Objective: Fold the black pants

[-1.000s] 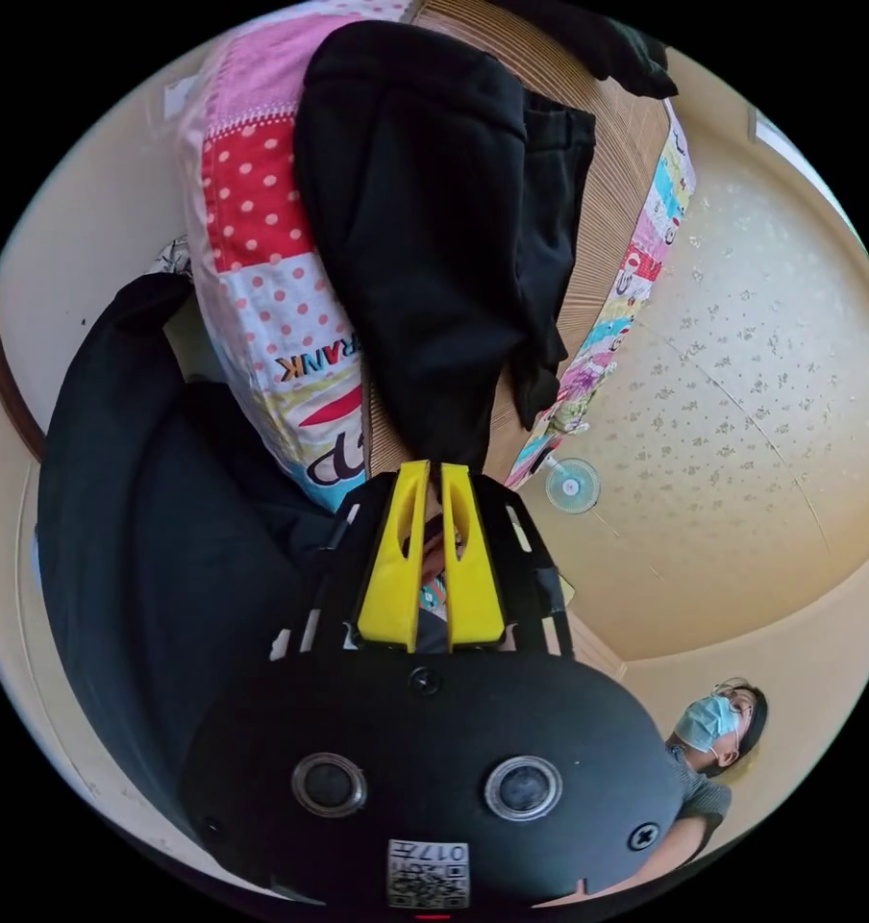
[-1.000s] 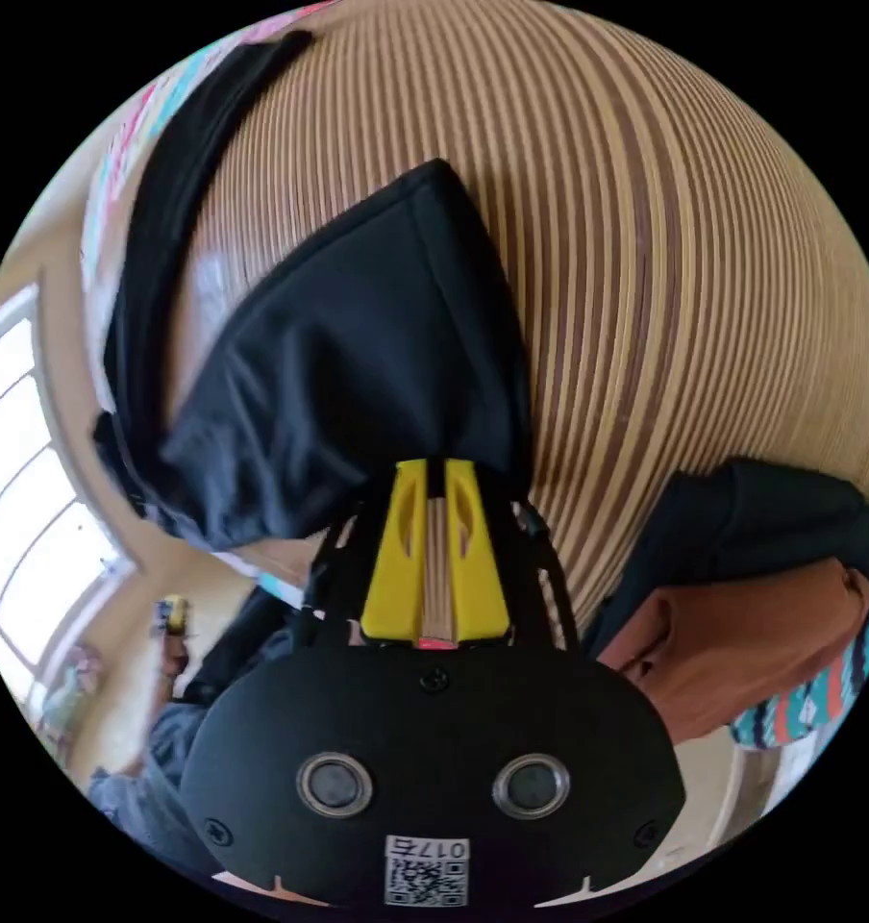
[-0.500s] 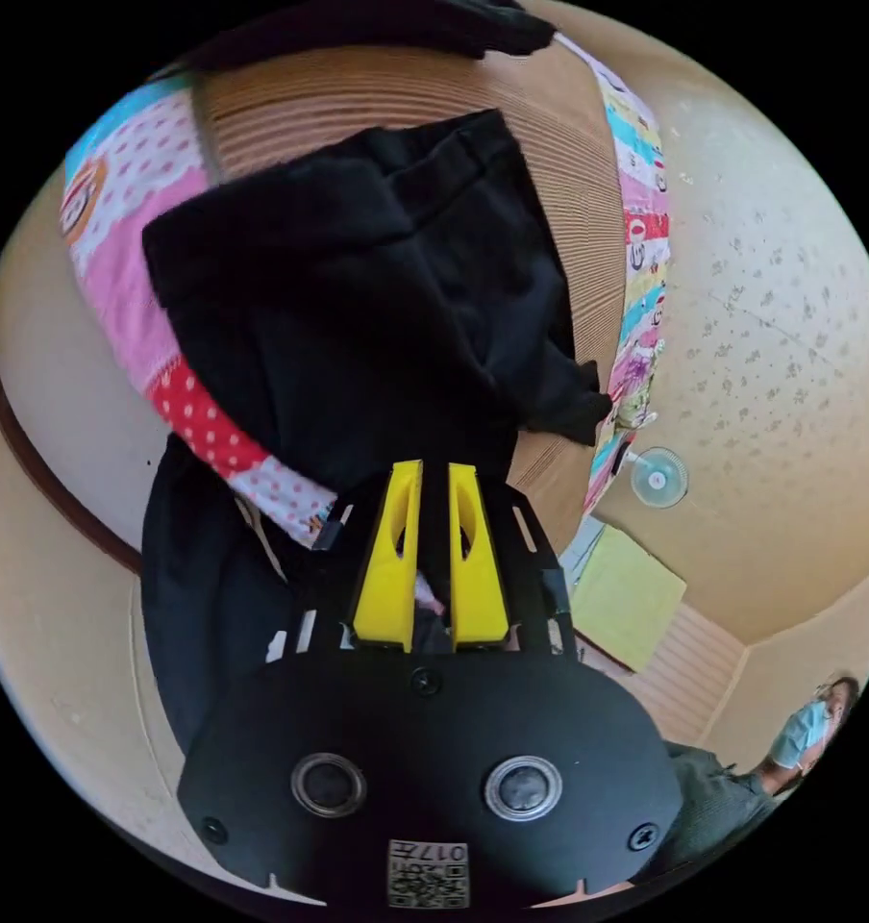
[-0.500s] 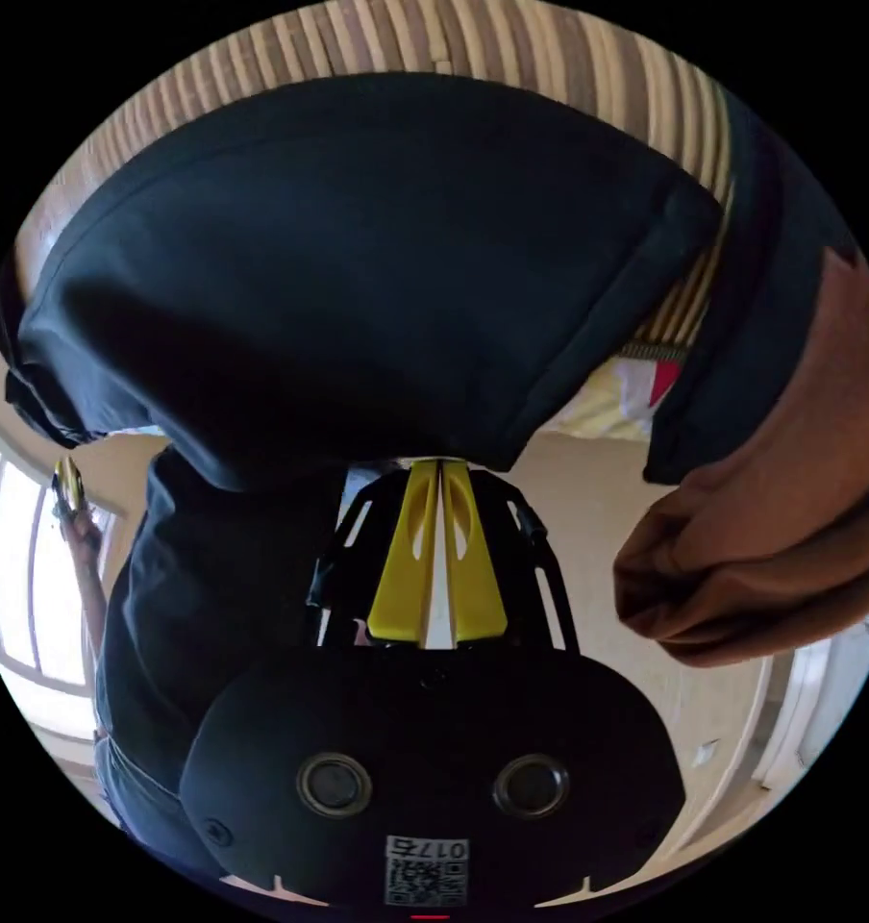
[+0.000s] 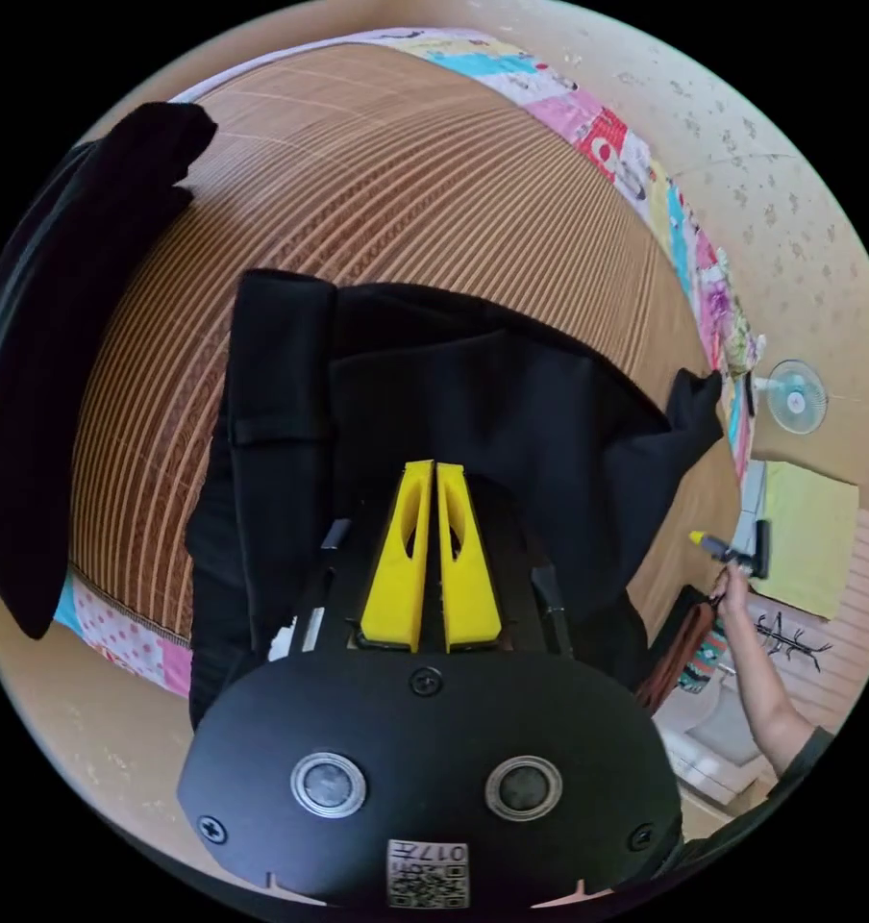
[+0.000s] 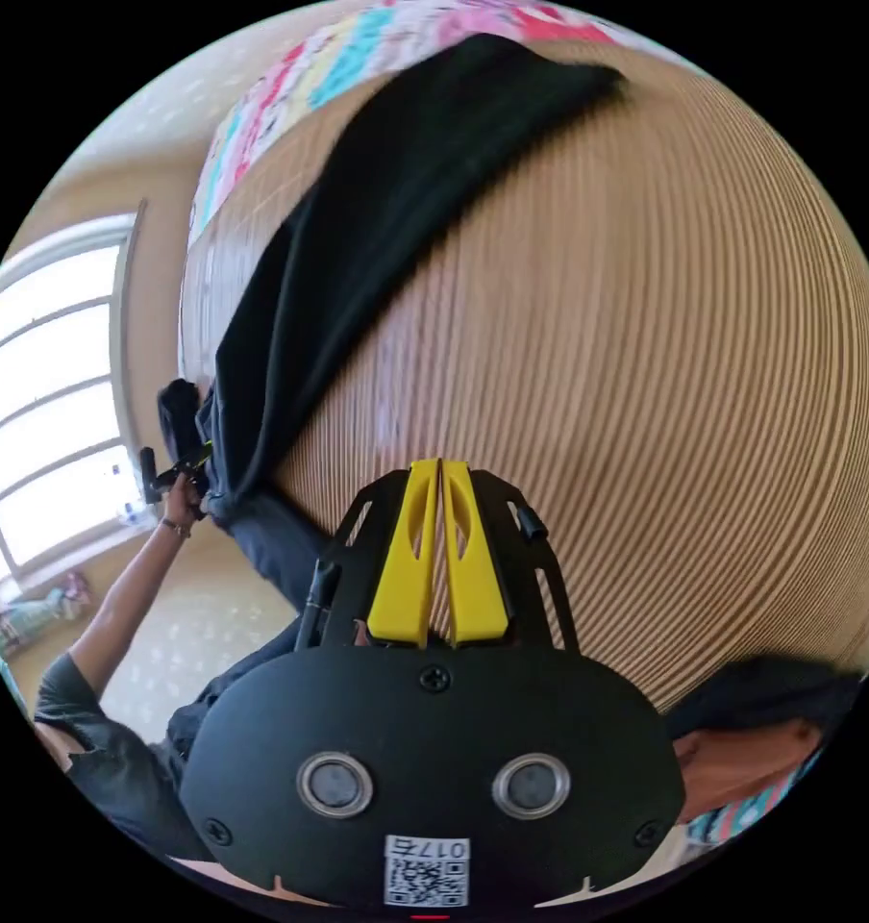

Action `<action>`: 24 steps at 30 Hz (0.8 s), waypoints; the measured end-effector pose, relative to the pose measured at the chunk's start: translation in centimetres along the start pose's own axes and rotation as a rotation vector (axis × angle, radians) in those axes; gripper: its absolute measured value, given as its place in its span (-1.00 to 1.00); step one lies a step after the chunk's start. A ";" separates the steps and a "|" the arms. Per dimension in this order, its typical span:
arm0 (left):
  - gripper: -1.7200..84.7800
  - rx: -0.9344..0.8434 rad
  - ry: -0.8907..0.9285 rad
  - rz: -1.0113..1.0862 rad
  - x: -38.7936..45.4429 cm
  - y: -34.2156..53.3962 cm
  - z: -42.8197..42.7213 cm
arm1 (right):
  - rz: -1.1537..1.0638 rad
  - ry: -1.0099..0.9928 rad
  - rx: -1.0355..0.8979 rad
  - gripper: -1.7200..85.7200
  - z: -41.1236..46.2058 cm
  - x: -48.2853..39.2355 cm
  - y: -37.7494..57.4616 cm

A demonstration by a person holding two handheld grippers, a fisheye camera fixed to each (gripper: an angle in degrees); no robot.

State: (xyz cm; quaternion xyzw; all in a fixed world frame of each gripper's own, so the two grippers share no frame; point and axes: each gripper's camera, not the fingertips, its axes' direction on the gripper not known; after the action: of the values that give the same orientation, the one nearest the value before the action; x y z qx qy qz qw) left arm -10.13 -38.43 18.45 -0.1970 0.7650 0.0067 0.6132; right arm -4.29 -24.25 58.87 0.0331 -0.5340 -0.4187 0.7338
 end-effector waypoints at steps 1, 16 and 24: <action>-0.98 0.016 -0.043 0.026 0.9 -0.1 0.6 | -0.059 0.090 0.038 -0.95 -0.8 -2.0 -3.3; -0.98 -0.122 -0.686 0.719 11.4 -2.4 2.4 | -0.048 0.756 0.004 -0.95 5.7 -0.7 2.8; -0.98 -0.060 -0.494 0.527 10.8 -6.7 -2.5 | 0.120 0.489 0.048 -0.95 6.7 0.7 17.8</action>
State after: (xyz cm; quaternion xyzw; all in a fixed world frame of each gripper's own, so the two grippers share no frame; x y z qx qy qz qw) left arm -12.28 -48.43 10.44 -0.0033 0.6179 0.2345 0.7505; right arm 0.66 -10.50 71.11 0.1193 -0.3515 -0.3411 0.8636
